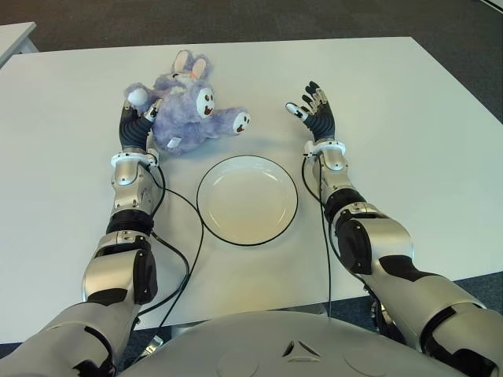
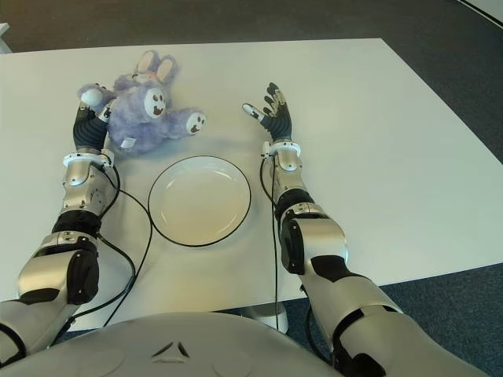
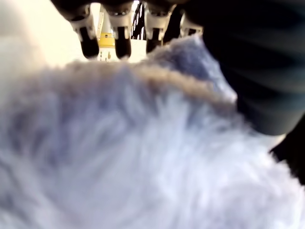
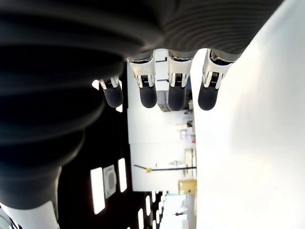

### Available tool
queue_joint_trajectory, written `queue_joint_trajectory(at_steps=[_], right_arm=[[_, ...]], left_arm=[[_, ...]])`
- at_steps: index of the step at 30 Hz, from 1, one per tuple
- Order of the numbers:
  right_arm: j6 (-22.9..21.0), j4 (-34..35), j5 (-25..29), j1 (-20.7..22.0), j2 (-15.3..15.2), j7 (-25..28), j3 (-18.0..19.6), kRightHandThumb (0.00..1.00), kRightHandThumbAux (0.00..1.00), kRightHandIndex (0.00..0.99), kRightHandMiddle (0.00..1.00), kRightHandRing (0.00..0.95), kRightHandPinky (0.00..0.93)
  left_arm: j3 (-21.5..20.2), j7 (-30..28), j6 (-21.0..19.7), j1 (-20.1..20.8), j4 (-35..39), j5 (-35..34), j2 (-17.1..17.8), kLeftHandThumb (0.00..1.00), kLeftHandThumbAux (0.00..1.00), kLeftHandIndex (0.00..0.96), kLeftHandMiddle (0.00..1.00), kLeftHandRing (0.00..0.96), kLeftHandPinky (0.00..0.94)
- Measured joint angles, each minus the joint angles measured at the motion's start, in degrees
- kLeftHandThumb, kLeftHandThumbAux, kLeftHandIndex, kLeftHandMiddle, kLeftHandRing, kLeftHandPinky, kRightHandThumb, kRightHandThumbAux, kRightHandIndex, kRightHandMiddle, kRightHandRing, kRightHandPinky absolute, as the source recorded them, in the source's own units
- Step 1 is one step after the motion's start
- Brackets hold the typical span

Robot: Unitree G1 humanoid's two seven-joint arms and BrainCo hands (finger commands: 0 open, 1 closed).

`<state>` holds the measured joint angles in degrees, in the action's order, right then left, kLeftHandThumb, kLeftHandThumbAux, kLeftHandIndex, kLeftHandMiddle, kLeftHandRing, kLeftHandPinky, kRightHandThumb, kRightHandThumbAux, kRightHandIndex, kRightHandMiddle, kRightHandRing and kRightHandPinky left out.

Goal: Put the doll into the plate.

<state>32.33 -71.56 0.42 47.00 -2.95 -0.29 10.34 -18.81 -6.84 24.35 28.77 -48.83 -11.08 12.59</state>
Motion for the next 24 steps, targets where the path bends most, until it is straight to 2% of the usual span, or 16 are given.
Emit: queue_joint_trajectory(at_steps=[24], right_arm=[[0.14, 0.10, -0.06, 0.29, -0.06, -0.20, -0.08, 0.029, 0.726, 0.037, 0.071, 0.080, 0.104]], left_arm=[[0.46, 0.55, -0.46, 2.26, -2.54, 0.44, -0.17, 0.221, 0.635, 0.000, 0.070, 0.049, 0.000]])
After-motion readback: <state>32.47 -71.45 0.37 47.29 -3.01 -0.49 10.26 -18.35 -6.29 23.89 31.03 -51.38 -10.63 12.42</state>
